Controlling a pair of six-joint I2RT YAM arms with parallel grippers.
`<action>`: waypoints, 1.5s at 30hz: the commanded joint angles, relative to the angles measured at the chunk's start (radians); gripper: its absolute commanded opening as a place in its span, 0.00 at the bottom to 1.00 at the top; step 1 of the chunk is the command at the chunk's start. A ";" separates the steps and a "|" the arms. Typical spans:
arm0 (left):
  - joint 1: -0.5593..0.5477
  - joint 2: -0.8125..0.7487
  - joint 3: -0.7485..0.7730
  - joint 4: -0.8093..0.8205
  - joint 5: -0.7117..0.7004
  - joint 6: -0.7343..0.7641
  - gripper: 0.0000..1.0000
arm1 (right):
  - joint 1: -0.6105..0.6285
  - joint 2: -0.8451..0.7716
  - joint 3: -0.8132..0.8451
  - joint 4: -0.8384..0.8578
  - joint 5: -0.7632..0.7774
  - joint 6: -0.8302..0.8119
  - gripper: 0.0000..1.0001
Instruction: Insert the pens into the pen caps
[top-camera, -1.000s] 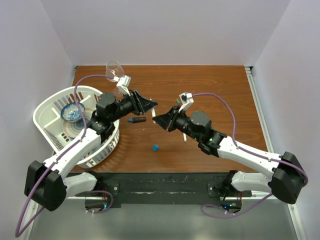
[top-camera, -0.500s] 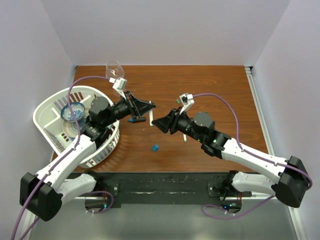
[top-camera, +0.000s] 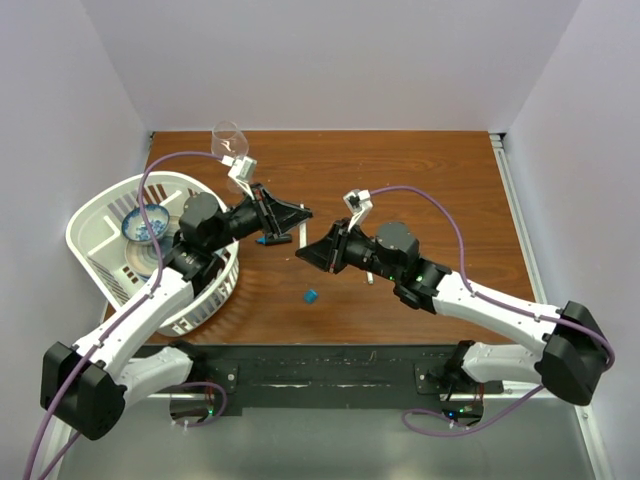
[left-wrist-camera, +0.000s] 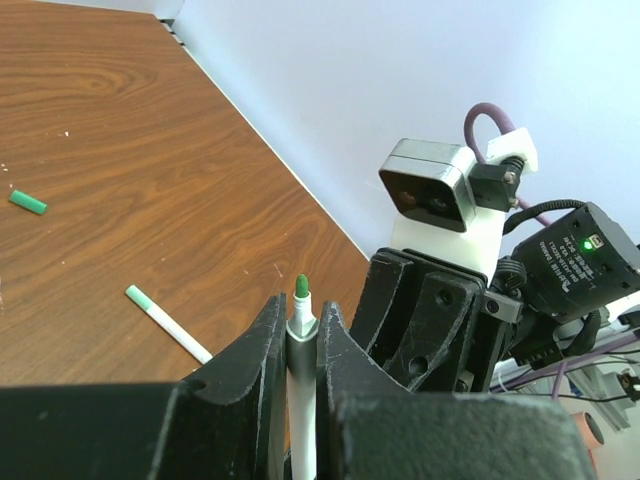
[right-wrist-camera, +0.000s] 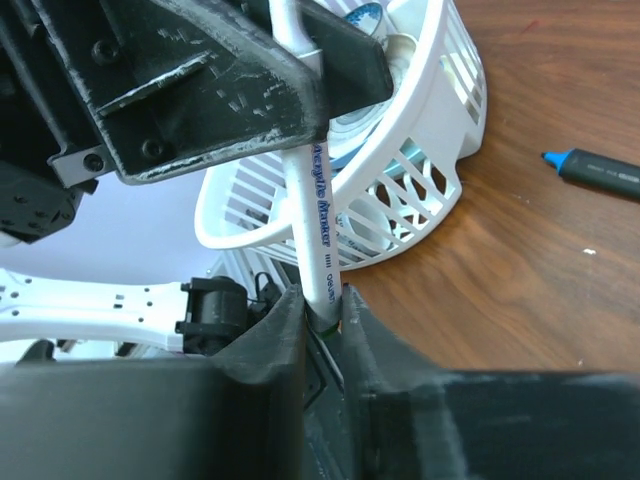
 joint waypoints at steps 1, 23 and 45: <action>0.003 -0.014 -0.017 0.079 0.027 -0.012 0.00 | 0.004 -0.006 0.011 0.084 -0.004 0.036 0.00; 0.001 -0.028 -0.156 0.283 0.153 -0.078 0.19 | 0.004 -0.058 -0.003 0.061 0.071 0.039 0.00; 0.009 -0.288 0.034 -0.286 -0.187 0.335 0.00 | -0.163 -0.062 0.045 -0.450 0.375 -0.246 0.36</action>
